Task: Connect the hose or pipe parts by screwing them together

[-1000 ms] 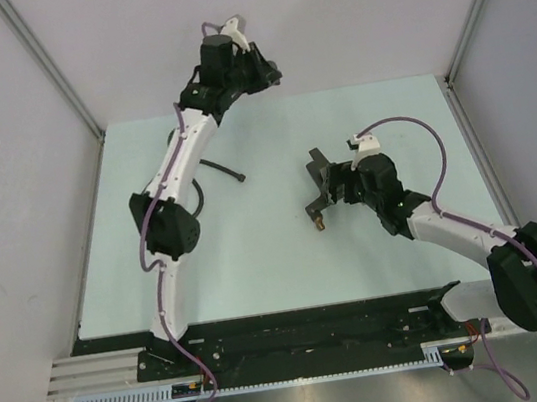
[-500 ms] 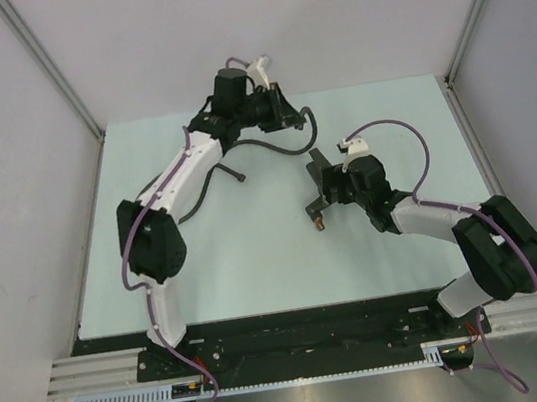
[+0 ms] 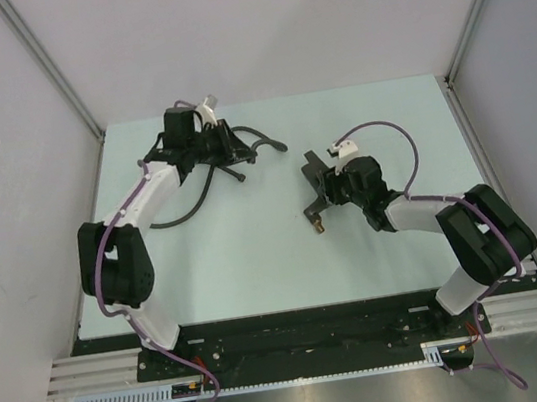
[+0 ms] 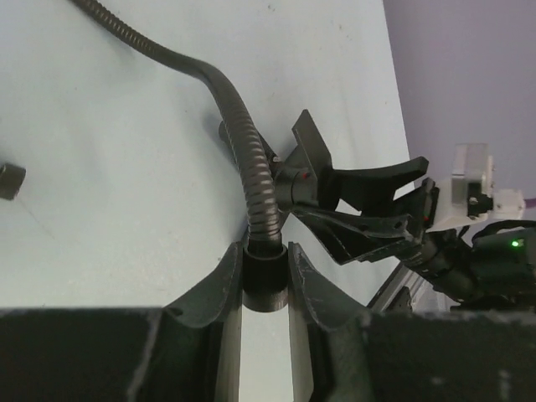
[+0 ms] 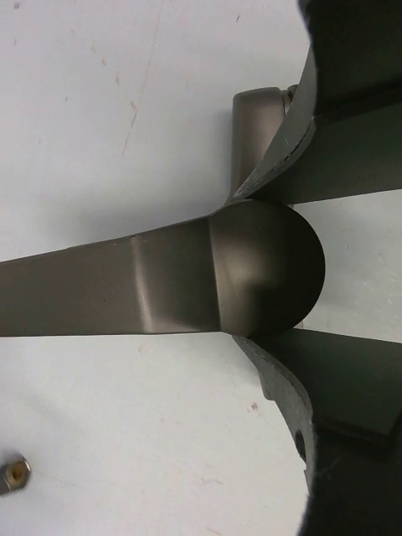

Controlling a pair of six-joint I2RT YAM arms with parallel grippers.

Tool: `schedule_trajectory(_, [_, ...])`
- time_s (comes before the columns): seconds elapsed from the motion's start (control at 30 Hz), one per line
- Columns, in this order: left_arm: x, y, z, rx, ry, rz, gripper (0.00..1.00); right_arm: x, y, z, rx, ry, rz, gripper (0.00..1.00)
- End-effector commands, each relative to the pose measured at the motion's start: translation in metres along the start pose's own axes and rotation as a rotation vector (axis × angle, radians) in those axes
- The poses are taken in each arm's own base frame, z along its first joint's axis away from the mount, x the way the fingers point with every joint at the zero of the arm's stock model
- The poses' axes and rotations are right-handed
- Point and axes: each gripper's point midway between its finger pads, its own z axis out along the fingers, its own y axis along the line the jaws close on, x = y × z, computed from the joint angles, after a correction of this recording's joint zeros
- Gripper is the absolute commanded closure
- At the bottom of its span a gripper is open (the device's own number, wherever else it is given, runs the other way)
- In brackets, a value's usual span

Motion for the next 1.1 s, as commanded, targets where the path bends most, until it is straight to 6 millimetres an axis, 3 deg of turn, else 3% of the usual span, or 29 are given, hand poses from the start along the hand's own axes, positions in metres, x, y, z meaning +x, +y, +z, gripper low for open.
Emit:
schedule_trajectory(0.0, [0.001, -0.017, -0.028, 0.082, -0.019, 0.071, 1.0, -0.026, 0.059, -0.006, -0.226, -0.079, -0.084, 0.56])
schedule_trajectory(0.07, [0.008, -0.009, -0.031, 0.076, -0.008, 0.069, 1.0, -0.016, 0.083, -0.011, -0.3, -0.057, -0.135, 0.57])
schedule_trajectory(0.1, [0.01, -0.009, -0.033, 0.079, -0.006, 0.071, 1.0, -0.009, 0.108, -0.018, -0.374, -0.043, -0.16, 0.57])
schedule_trajectory(0.17, [0.014, -0.005, -0.036, 0.087, 0.006, 0.065, 1.0, 0.003, 0.129, -0.024, -0.432, -0.017, -0.19, 0.58])
schedule_trajectory(0.2, [0.016, -0.003, -0.036, 0.085, 0.008, 0.069, 1.0, 0.01, 0.15, -0.032, -0.477, -0.008, -0.212, 0.58])
schedule_trajectory(0.3, [0.016, -0.002, -0.04, 0.087, 0.002, 0.088, 1.0, 0.025, 0.186, -0.047, -0.561, 0.004, -0.281, 0.59])
schedule_trajectory(0.43, [0.022, -0.005, -0.042, 0.113, 0.025, 0.086, 1.0, 0.029, 0.215, -0.058, -0.56, -0.035, -0.319, 0.57])
schedule_trajectory(0.6, [0.035, 0.004, -0.042, 0.097, 0.043, 0.082, 1.0, 0.013, 0.215, -0.06, -0.498, -0.09, -0.286, 0.39])
schedule_trajectory(0.63, [0.039, 0.006, -0.041, 0.094, 0.052, 0.075, 1.0, 0.004, 0.216, -0.064, -0.504, -0.117, -0.293, 0.34])
schedule_trajectory(0.67, [0.041, 0.006, -0.042, 0.098, 0.055, 0.076, 1.0, -0.003, 0.215, -0.066, -0.5, -0.137, -0.301, 0.22])
schedule_trajectory(0.77, [0.045, 0.004, -0.043, 0.108, 0.063, 0.073, 1.0, -0.034, 0.207, -0.077, -0.478, -0.227, -0.351, 0.09])
schedule_trajectory(0.87, [0.048, 0.002, -0.047, 0.106, 0.06, 0.069, 1.0, -0.067, 0.181, -0.079, -0.413, -0.312, -0.391, 0.05])
schedule_trajectory(1.07, [0.069, -0.01, -0.056, 0.147, 0.092, 0.073, 1.0, -0.109, 0.147, -0.077, -0.477, -0.43, -0.418, 0.04])
